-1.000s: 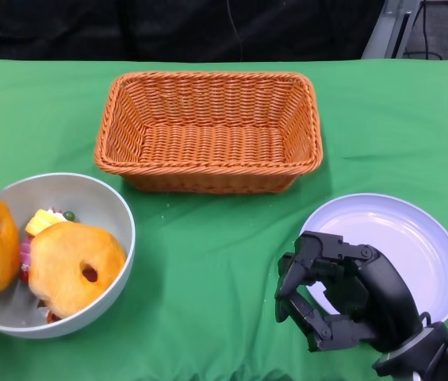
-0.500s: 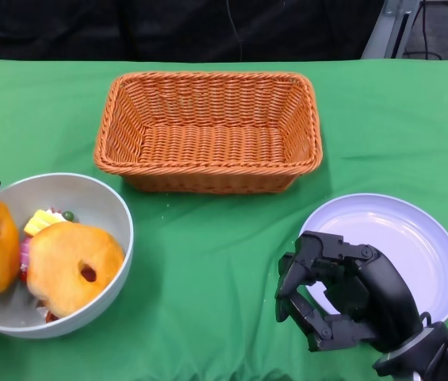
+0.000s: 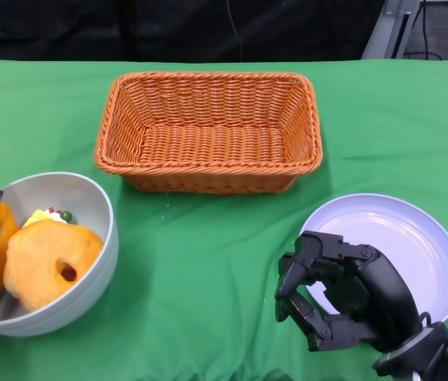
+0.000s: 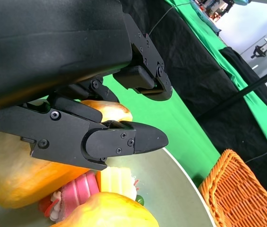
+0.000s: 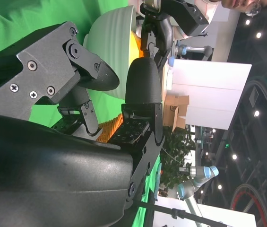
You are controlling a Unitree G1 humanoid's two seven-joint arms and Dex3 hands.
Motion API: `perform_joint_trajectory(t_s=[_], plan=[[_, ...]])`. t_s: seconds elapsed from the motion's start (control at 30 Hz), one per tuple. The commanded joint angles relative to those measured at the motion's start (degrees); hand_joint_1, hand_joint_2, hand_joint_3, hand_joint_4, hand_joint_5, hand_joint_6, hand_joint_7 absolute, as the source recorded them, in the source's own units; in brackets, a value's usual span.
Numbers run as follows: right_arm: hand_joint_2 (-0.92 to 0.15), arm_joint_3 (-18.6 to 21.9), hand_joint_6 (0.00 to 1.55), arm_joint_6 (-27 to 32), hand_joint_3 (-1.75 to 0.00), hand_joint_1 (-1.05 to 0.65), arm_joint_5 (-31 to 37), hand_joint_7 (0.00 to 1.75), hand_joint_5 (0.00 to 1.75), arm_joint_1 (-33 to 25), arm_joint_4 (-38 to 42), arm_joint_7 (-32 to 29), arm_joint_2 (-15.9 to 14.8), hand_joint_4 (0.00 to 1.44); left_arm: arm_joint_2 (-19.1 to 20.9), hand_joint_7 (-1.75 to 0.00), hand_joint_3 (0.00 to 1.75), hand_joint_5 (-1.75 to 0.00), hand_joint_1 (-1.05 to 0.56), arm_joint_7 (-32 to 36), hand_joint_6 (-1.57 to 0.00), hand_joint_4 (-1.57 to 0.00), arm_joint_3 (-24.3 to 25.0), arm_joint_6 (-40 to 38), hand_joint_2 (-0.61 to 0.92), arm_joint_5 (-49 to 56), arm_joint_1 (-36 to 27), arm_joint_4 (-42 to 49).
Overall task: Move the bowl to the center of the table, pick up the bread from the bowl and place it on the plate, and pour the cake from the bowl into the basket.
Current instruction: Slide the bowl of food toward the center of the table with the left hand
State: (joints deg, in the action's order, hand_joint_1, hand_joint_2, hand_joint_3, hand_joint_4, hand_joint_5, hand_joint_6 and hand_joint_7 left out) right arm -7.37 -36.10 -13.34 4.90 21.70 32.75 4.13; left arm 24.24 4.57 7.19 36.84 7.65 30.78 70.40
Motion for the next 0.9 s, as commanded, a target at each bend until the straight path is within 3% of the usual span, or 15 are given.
perform_joint_trajectory(t_s=[0.03, 0.3, 0.63, 0.9], plan=[[-0.5, 0.43, 0.78, -0.24, -1.12, -0.01, -0.37, 1.28, 1.6, 0.53, -0.33, -0.09, -0.34, 0.84, 0.21, 0.0, 0.45, -0.01, -0.48, -2.54, -0.59, -0.71, 1.16, 0.73, 0.92, -2.07, -0.22, 0.33], [-0.5, 0.48, 0.78, -0.15, -1.14, 0.0, -0.48, 1.28, 1.6, 0.66, -0.03, -0.12, -0.19, 0.84, -0.61, 0.0, 0.42, -0.01, -0.56, -7.57, -0.59, -0.69, 4.14, 4.54, 0.92, -7.15, -0.1, -0.56], [-0.49, 0.59, 0.77, -0.04, -1.15, -0.01, -0.99, 1.28, 1.61, 0.98, 0.46, 0.17, 0.04, 0.83, -0.56, 0.0, 0.42, -0.01, -0.62, -8.55, -0.59, -0.71, 5.95, 9.87, 0.92, -9.15, -0.14, -3.41], [-0.47, 0.57, 0.78, -0.23, -1.18, -0.01, -0.72, 1.27, 1.62, 0.98, 0.46, -0.04, 0.12, 0.83, 1.67, 0.0, 0.42, -0.01, -0.59, -8.04, -0.59, -0.72, 7.57, 10.74, 0.92, -8.79, 0.12, -3.33]])
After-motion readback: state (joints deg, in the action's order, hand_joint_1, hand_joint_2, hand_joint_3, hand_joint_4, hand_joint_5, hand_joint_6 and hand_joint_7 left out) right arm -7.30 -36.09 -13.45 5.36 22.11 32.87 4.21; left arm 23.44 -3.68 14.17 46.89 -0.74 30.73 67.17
